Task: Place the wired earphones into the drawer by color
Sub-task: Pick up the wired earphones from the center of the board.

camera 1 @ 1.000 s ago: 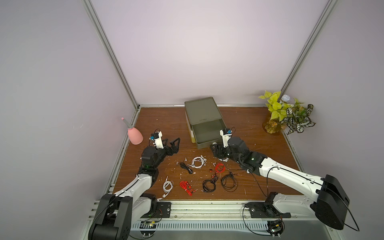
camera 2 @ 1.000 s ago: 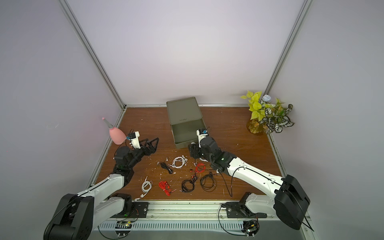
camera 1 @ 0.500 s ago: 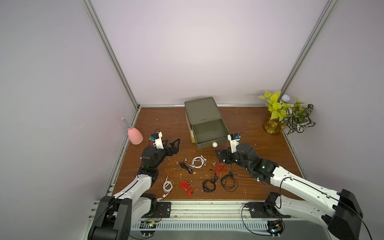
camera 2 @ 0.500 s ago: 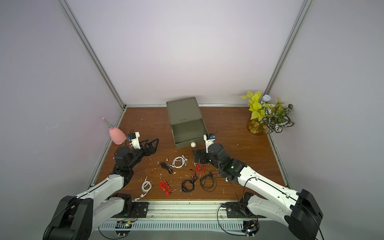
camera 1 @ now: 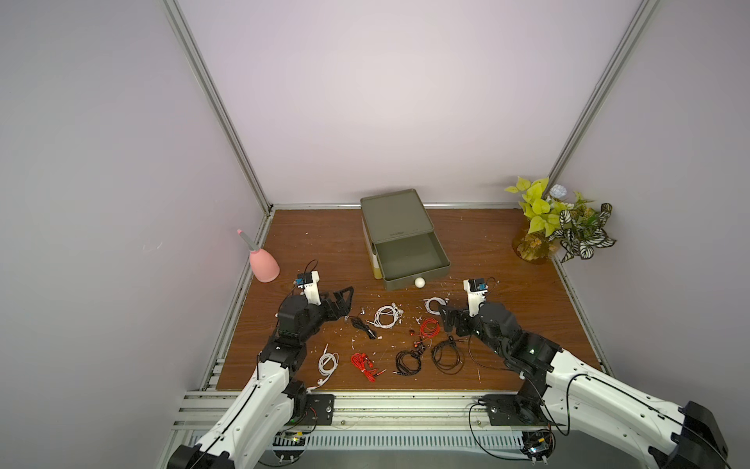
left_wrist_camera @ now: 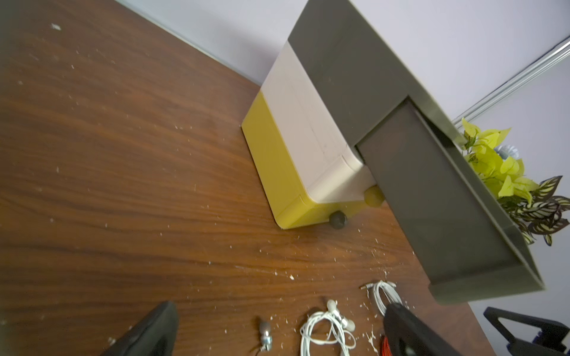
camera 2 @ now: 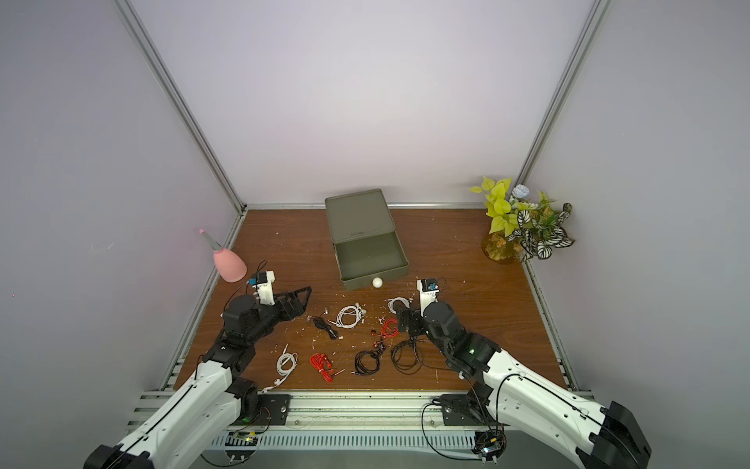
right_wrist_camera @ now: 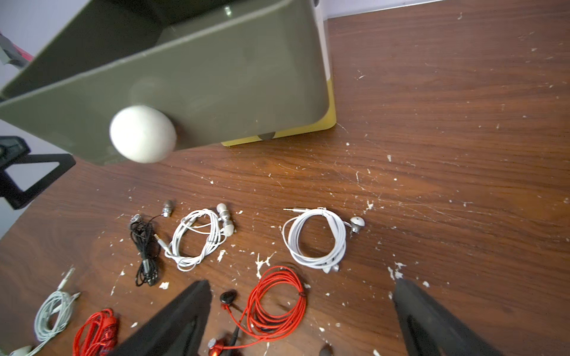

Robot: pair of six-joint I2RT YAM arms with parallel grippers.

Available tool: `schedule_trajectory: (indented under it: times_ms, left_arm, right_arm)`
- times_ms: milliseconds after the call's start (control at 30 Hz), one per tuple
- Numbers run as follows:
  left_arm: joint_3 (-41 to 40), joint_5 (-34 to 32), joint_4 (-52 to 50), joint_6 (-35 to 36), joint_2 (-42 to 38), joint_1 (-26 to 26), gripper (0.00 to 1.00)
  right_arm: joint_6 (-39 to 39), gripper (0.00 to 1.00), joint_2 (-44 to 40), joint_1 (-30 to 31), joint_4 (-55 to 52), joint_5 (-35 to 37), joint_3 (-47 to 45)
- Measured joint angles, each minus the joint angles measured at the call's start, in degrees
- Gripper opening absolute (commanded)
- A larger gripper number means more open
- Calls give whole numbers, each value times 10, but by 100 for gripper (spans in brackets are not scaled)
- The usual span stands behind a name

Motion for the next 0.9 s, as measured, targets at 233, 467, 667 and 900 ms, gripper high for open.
schedule_trajectory:
  times_ms: [233, 467, 667, 900]
  left_arm:
    - [20, -85, -94, -14, 47, -123, 94]
    - [27, -125, -119, -33, 96, -166, 83]
    - [27, -140, -121, -40, 103, -172, 72]
    - [23, -145, -114, -39, 133, -172, 59]
  right_arm:
    - [-7, 99, -2, 0, 12, 24, -8]
    - [-9, 99, -2, 0, 24, 35, -15]
    - [-9, 99, -2, 0, 28, 44, -17]
    - [-9, 99, -5, 0, 32, 44, -25]
